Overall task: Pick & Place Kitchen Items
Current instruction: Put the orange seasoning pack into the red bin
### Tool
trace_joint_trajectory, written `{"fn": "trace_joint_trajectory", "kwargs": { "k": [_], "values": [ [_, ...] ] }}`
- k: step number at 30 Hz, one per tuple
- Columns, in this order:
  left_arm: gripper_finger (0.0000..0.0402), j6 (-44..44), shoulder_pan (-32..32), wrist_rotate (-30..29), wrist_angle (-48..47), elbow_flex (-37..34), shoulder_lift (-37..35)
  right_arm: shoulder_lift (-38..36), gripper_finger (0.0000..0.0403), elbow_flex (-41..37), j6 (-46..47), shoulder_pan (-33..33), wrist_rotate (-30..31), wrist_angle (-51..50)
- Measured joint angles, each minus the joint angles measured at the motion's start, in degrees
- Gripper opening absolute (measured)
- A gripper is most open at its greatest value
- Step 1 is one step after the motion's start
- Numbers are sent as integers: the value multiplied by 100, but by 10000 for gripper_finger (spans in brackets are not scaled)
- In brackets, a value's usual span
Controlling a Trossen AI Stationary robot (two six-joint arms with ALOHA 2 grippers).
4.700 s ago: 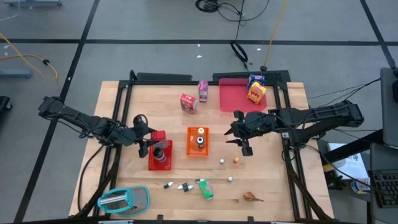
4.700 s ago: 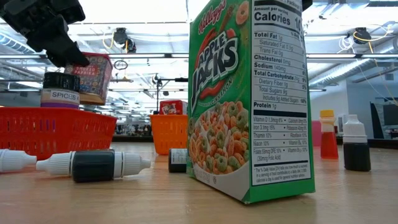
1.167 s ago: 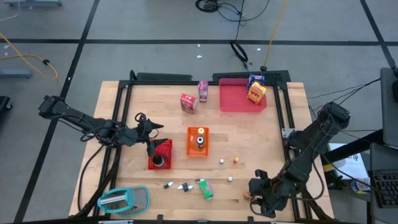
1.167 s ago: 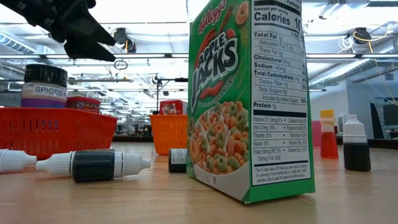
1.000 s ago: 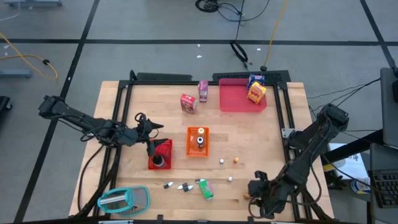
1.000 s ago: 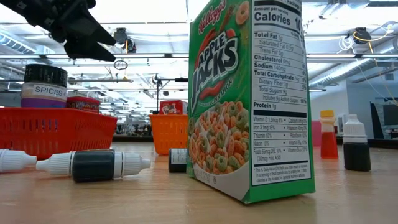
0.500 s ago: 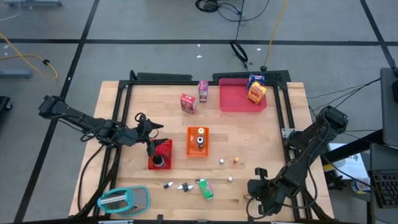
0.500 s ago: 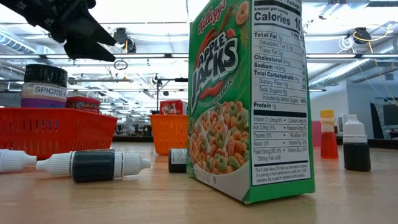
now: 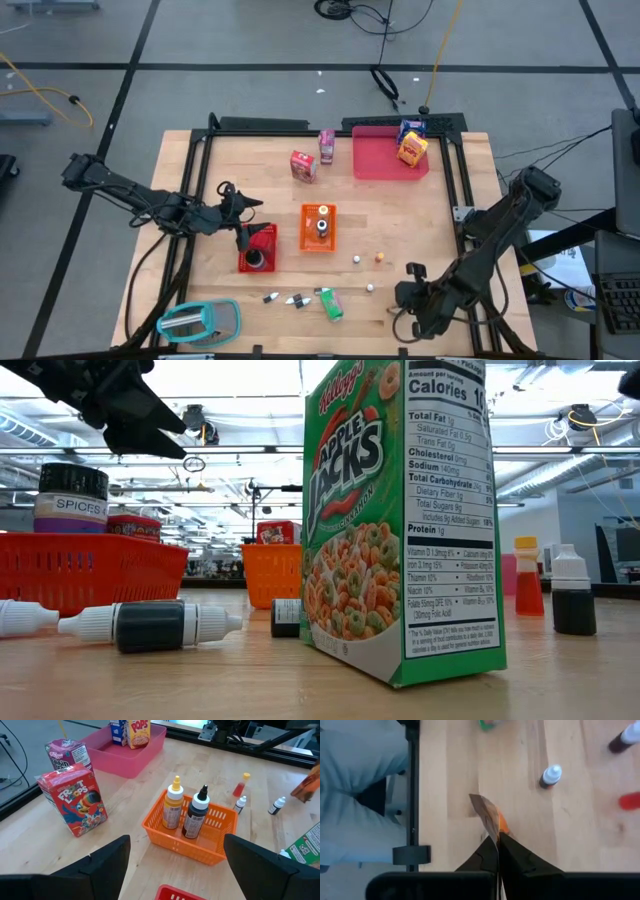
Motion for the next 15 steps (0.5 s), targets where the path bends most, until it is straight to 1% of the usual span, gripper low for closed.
{"fn": "trace_joint_trajectory", "kwargs": {
  "k": [5, 8, 12, 15],
  "values": [
    [324, 8, -1, 1, 2, -1, 0, -326, 1, 199, -356, -120, 23, -120],
    [324, 13, -1, 1, 4, 1, 0, -492, 0, 354, -622, -238, 170, -336],
    [324, 11, -1, 1, 23, 1, 0, -725, 0, 511, -1081, -474, 342, -346],
    [324, 75, -1, 7, 180, 1, 0, -843, 0, 600, -1501, -711, 350, -340]
  ]
}}
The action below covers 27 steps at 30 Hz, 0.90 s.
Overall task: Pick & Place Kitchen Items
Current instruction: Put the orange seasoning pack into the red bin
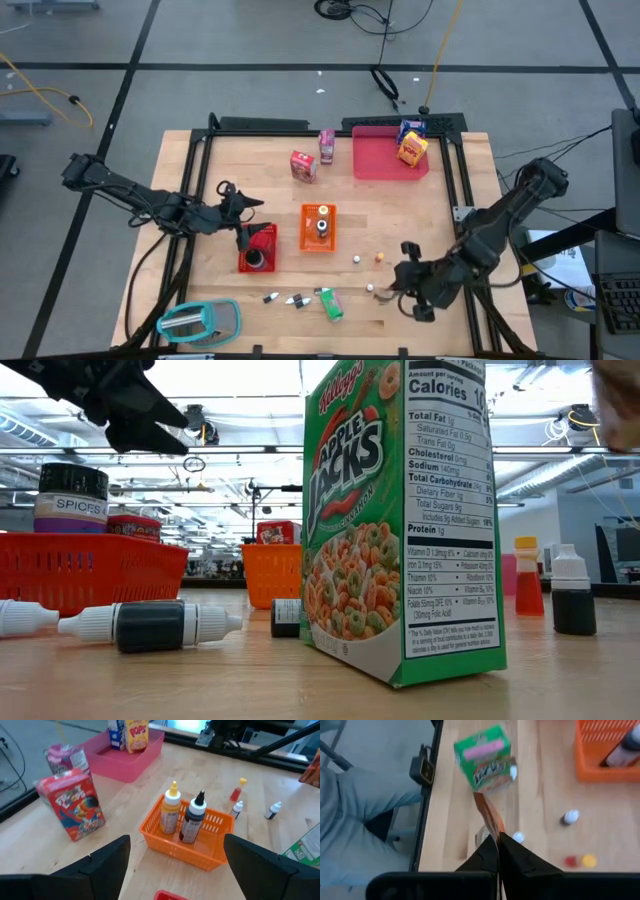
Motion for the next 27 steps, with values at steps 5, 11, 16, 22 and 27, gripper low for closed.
{"fn": "trace_joint_trajectory", "kwargs": {
  "k": [5, 11, 16, 22, 27],
  "values": [
    [324, 429, -2, 156, 476, 0, 0, -60, 0, 146, -697, -455, 287, 241],
    [324, 834, -4, 308, 895, 0, 0, -56, 0, 158, -1494, -1034, 286, 909],
    [324, 997, -4, 308, 978, 0, 0, -56, 0, 160, -2035, -1496, 267, 1504],
    [324, 1098, -4, 311, 1021, 0, 0, -56, 0, 160, -2633, -1997, 236, 2167],
    [324, 1383, -4, 324, 1282, 0, 0, 69, 0, 163, -3004, -2427, -201, 2708]
  ]
}}
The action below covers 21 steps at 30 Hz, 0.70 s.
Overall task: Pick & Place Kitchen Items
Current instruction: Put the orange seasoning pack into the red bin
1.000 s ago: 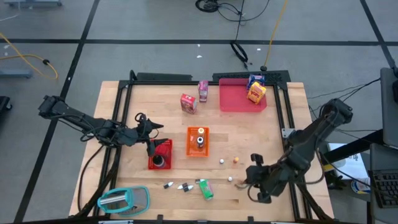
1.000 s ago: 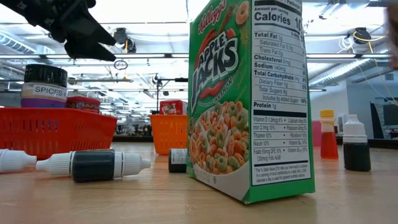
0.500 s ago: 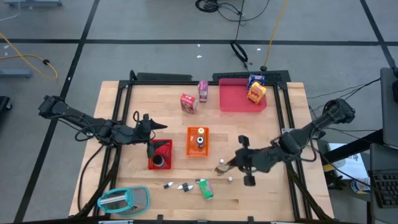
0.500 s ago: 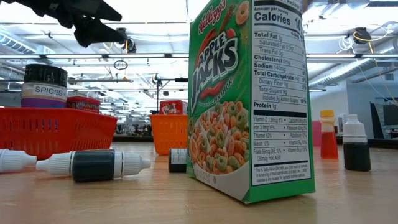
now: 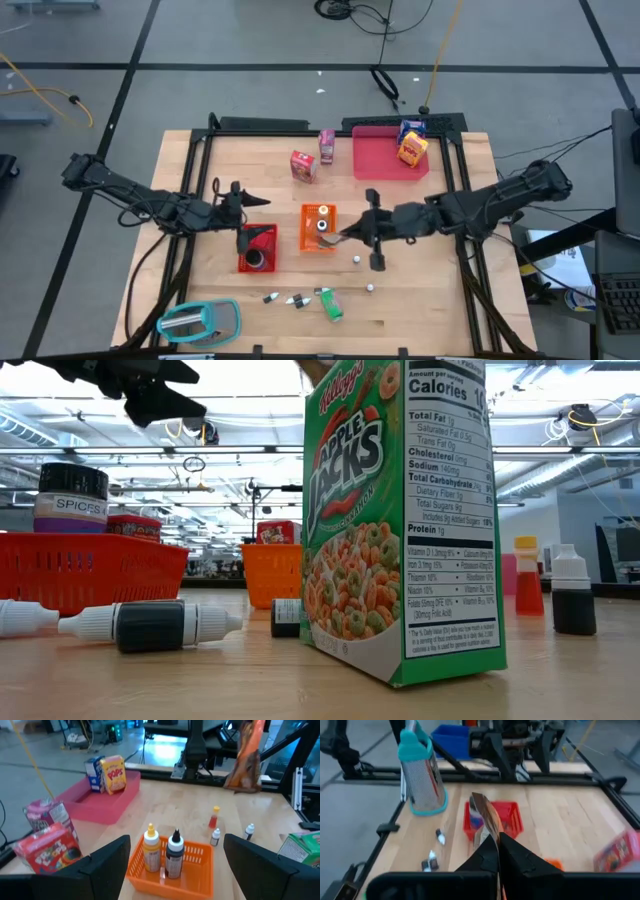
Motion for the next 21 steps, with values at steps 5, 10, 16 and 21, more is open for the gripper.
{"fn": "trace_joint_trajectory", "kwargs": {
  "k": [5, 10, 16, 21],
  "values": [
    [324, 381, 0, 39, 288, 0, 0, 321, 0, 2, -289, -390, -625, 559],
    [324, 615, 0, 379, 594, 0, 2, 621, 0, 0, -553, -745, -777, 892],
    [324, 703, 0, 744, 922, 0, 2, 957, 0, 0, -684, -1147, -1403, 1637],
    [324, 701, 27, 634, 1046, 0, 5, 1171, 0, 0, -736, -1399, -1854, 2198]
  ]
}}
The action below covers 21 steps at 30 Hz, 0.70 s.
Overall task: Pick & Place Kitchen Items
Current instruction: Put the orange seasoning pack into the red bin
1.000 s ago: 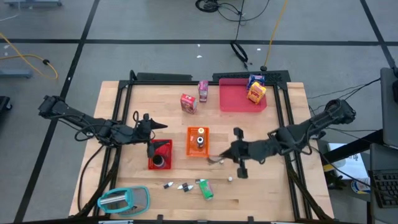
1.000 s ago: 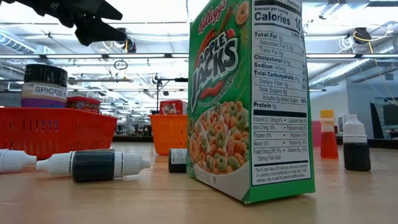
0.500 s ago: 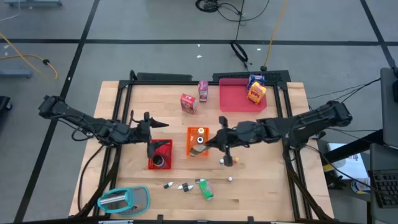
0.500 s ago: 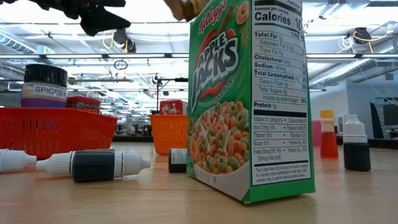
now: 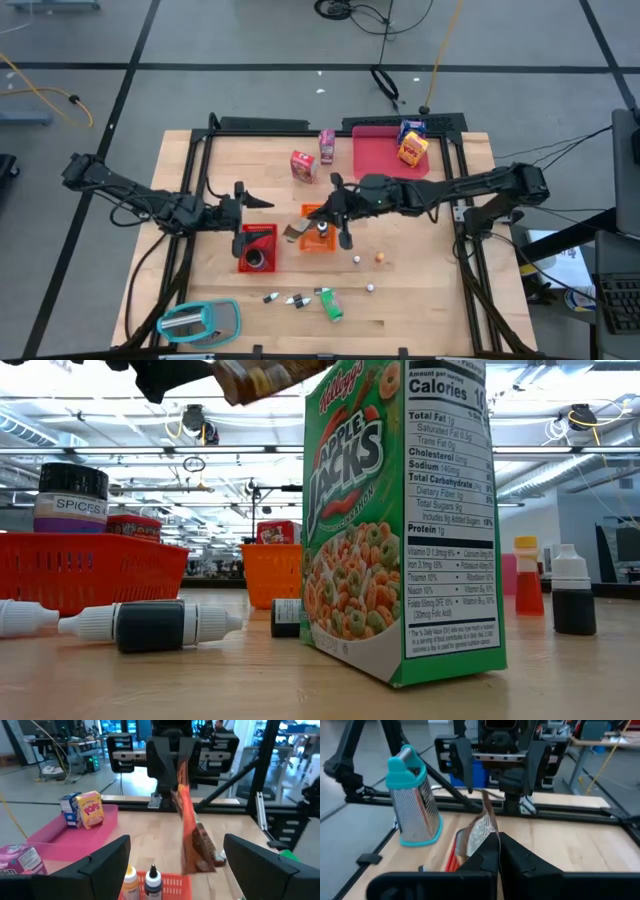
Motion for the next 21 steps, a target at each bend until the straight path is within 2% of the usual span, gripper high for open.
{"fn": "trace_joint_trajectory", "kwargs": {
  "k": [8, 15, 21],
  "values": [
    [324, 2, 334, -31, 655, 4, 535, -1, 0, 0, -63, -190, -91, 106],
    [323, 66, 673, 459, 1618, 4, 1182, -1, 0, 0, -162, -187, -95, -117],
    [323, 2, 967, 764, 2011, 4, 1697, -3, 0, -2, -194, -187, -91, -105]
  ]
}}
